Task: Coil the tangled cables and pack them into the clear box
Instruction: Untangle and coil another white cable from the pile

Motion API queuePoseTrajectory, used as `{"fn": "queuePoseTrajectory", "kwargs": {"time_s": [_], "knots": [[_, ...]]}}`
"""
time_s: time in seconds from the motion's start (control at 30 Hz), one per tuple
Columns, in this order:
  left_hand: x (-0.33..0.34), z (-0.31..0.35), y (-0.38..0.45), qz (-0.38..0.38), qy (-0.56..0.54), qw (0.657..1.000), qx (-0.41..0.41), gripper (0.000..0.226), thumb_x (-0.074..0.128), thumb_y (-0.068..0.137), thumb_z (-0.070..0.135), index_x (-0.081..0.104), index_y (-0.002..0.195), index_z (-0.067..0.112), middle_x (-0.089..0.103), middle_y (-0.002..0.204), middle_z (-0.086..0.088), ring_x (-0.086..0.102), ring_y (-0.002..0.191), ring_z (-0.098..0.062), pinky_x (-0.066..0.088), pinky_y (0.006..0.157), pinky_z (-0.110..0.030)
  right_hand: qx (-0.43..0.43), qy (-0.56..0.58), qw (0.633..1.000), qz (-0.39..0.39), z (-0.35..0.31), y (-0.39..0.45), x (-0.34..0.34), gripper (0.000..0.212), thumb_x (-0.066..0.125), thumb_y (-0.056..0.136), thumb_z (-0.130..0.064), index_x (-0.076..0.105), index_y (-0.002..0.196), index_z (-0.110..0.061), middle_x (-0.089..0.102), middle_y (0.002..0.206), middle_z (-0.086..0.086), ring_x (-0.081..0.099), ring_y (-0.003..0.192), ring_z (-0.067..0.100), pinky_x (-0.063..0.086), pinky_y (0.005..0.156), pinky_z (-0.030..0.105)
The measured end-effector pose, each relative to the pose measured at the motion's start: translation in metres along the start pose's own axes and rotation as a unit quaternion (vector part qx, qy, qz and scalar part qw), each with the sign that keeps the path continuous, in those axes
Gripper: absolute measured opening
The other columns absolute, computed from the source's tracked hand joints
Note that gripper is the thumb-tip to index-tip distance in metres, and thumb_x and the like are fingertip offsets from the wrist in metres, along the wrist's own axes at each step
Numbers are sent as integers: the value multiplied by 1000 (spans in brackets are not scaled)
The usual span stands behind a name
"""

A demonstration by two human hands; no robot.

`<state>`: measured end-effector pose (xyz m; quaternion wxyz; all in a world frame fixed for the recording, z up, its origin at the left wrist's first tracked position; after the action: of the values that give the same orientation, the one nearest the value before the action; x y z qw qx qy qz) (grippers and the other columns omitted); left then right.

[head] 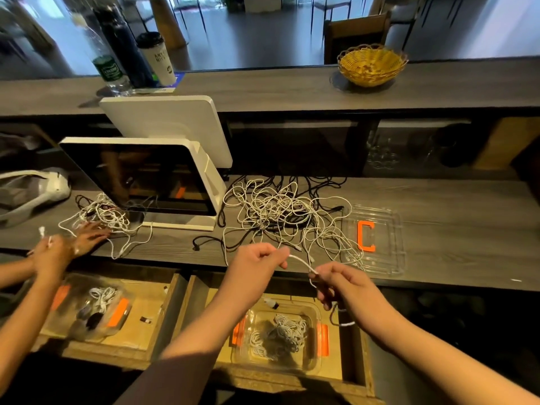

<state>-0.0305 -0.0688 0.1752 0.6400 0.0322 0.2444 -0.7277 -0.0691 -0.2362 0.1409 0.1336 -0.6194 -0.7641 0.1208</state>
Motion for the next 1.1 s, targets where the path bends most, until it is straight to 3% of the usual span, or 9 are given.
{"fn": "queuePoseTrajectory", "kwargs": {"time_s": [0.1, 0.17, 0.23, 0.3, 0.47, 0.6, 0.8, 0.97, 1.1], "knots": [[24, 6, -6, -83, 28, 996, 3, 32, 65, 93, 41, 75, 74, 18, 66, 80, -19, 53, 73, -16, 42, 74, -33, -59, -72, 995, -28, -20, -1, 14, 19, 52, 100, -16, 69, 96, -9, 62, 72, -2, 57, 64, 10, 49, 60, 22], [29, 11, -8, -90, 29, 995, 13, 34, 64, 93, 42, 73, 71, 17, 67, 80, -23, 52, 70, -17, 46, 73, -36, -86, -90, 992, -26, -28, -3, 19, 21, 52, 101, -17, 68, 89, -14, 62, 67, -10, 55, 61, -1, 44, 58, 15], [26, 12, -12, -74, 3, 997, 8, 41, 62, 93, 46, 64, 62, 19, 55, 59, -14, 46, 57, -15, 41, 60, -33, -95, -59, 994, -12, -31, -6, 18, 23, 49, 101, -19, 65, 85, -13, 60, 66, -9, 53, 59, 1, 41, 56, 16], [20, 4, -14, -52, -81, 995, -19, 43, 60, 94, 43, 52, 59, 20, 40, 49, 3, 34, 46, -12, 32, 53, -25, -87, -34, 996, 10, -26, -8, 10, 25, 48, 101, -23, 64, 86, -12, 57, 65, -3, 51, 55, 9, 39, 51, 21], [16, -9, -14, -49, -329, 941, -62, 38, 53, 96, 39, 47, 64, 19, 28, 48, 5, 27, 41, -12, 30, 44, -23, -55, -57, 996, 36, -8, -13, -4, 27, 49, 101, -27, 70, 86, -19, 60, 62, 3, 53, 55, 8, 40, 53, 19], [28, -10, -16, -65, -365, 925, -85, 28, 57, 94, 38, 47, 78, 17, 26, 50, 5, 23, 35, -6, 15, 31, -16, -2, -14, 999, 28, 10, -17, 0, 32, 51, 100, -21, 71, 78, -9, 51, 63, 11, 44, 53, 19, 33, 49, 23], [44, -12, -23, -87, -288, 949, -97, 36, 58, 96, 35, 61, 124, 14, 34, 58, 5, 25, 42, -3, 14, 35, -14, -30, -71, 997, 5, 5, -27, 8, 43, 45, 103, -36, 70, 78, -13, 48, 62, 5, 42, 56, 16, 35, 56, 24], [41, -11, -28, -39, -274, 959, -61, 42, 44, 99, 50, 75, 114, 26, 53, 73, 1, 41, 56, -4, 27, 43, -16, -49, -68, 996, -8, -1, -37, 15, 37, 47, 103, -30, 70, 82, -11, 45, 64, 4, 41, 59, 13, 34, 54, 22], [49, -5, -32, -8, -277, 960, -40, 48, 37, 97, 53, 73, 115, 27, 71, 95, -7, 66, 86, -15, 52, 74, -28, -26, -81, 996, -36, 9, -43, 22, 35, 47, 102, -36, 70, 83, -18, 51, 69, 7, 46, 63, 19, 36, 59, 30]]}}
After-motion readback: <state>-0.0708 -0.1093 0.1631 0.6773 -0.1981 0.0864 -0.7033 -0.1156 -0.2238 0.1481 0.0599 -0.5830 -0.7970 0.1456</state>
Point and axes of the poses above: each hand's wrist, its own y-axis towards the middle knuckle, its own x-axis out of the palm, z = x × y, the point moved 10 cm from there along y, towards the middle knuckle
